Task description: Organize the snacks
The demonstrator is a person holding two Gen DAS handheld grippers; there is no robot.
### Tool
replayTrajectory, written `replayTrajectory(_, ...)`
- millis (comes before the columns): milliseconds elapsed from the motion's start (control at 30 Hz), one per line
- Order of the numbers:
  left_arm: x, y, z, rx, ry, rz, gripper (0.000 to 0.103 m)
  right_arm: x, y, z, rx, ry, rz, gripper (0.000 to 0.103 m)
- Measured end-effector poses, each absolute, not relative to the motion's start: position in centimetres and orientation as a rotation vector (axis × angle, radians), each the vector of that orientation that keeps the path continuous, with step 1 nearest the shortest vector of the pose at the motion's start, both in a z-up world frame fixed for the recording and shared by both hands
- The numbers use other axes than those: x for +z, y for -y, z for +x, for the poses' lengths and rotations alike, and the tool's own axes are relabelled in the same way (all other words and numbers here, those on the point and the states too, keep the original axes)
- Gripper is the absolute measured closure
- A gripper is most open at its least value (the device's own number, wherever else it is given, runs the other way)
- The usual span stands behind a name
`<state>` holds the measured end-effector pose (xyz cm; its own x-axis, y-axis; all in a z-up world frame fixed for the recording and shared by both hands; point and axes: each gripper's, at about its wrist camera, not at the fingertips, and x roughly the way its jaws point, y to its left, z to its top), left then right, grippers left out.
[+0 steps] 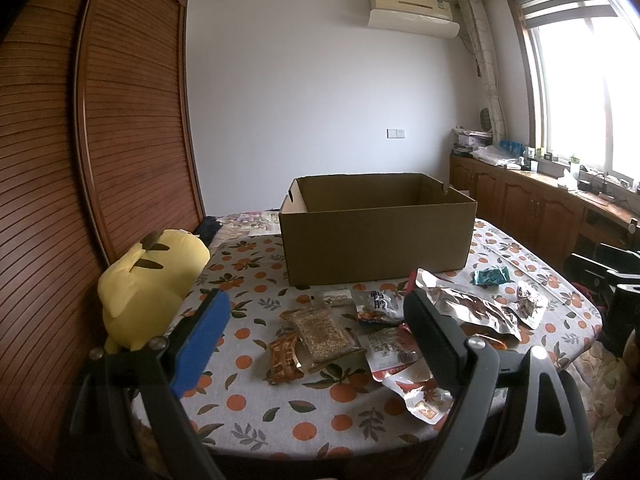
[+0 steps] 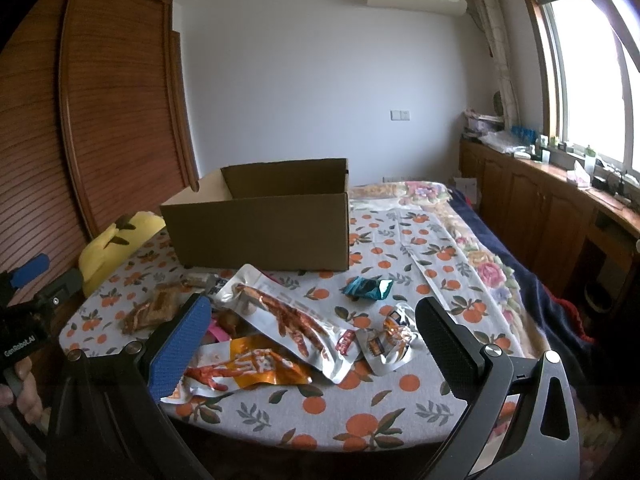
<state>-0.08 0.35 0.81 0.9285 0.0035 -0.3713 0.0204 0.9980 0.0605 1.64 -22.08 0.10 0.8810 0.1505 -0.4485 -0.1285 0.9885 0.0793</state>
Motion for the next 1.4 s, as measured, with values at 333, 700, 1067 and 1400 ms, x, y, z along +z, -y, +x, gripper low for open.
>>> replayTrajectory(333,0.8,-0.4,-0.1,-0.01,-0.383,0.062,0.014,0.2,22.0,1.6,0.145,-0.471,0.047,0.0)
replayTrajectory(700,0.6,-0.6,-0.3,-0.012,-0.388,0.064,0.014,0.2,21.9,1.4,0.145,-0.472,0.045,0.0)
replayTrajectory(1067,-0.8,0.1,0.5,-0.061,-0.441,0.074,0.014,-1.0,21.6,1.3,0.147,-0.488,0.039,0.0)
replayTrajectory(1400,-4.4,1.3,3.5,-0.229,-0.602,0.039,0.014,-2.9,22.7,2.2,0.15,-0.54,0.014,0.0)
